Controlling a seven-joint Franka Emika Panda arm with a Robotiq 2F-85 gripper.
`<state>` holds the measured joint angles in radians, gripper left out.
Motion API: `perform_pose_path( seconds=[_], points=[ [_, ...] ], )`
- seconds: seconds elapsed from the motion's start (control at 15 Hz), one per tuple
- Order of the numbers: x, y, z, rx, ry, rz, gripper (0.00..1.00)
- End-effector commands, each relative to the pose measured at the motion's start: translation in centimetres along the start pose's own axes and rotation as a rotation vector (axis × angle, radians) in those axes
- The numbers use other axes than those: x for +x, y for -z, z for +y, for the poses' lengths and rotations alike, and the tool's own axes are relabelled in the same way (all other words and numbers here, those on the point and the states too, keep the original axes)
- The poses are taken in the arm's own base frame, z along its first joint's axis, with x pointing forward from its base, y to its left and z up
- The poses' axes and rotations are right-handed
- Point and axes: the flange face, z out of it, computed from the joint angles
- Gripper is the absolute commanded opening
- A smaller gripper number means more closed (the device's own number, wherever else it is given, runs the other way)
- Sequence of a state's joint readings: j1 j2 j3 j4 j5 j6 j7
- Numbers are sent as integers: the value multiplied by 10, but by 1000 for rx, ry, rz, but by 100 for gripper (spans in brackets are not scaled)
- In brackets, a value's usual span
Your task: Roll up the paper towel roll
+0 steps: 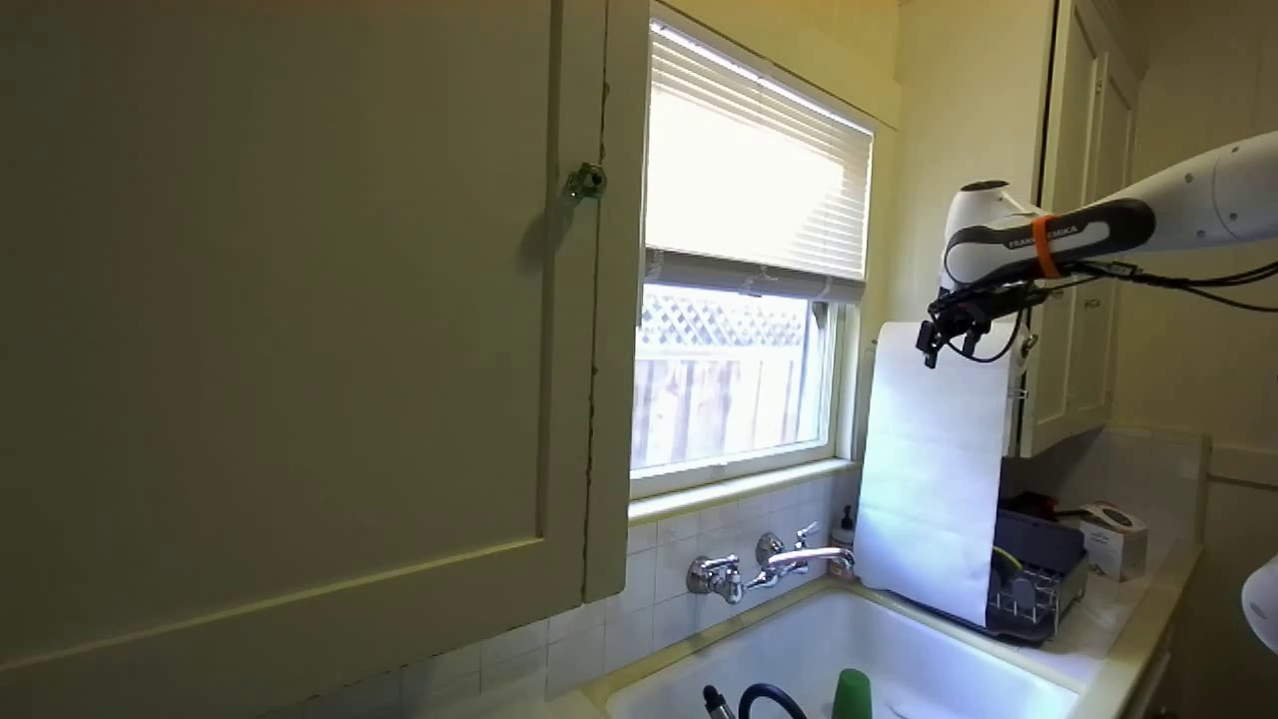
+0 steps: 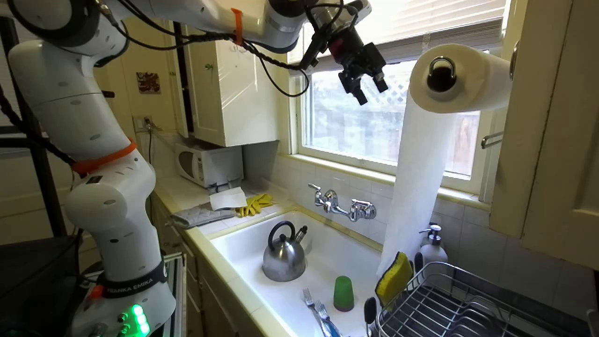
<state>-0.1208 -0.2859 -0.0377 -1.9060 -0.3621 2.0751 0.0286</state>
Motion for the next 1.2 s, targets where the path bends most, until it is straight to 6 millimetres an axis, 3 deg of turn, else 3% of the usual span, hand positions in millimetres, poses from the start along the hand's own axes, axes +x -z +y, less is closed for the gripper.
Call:
perform_pose_path(
  seconds=[0.0, 0.2, 0.47, 0.53, 0.67, 1.13],
  points=[
    [10, -1, 1, -27, 15, 5, 100],
    [28, -6, -1, -57, 33, 12, 100],
    [35, -5, 0, -96, 45, 42, 99],
    [39, 0, 1, -102, 45, 57, 75],
    [47, 5, 4, -142, 52, 89, 70],
    [59, -11, 13, -201, 77, 136, 15]
  ],
)
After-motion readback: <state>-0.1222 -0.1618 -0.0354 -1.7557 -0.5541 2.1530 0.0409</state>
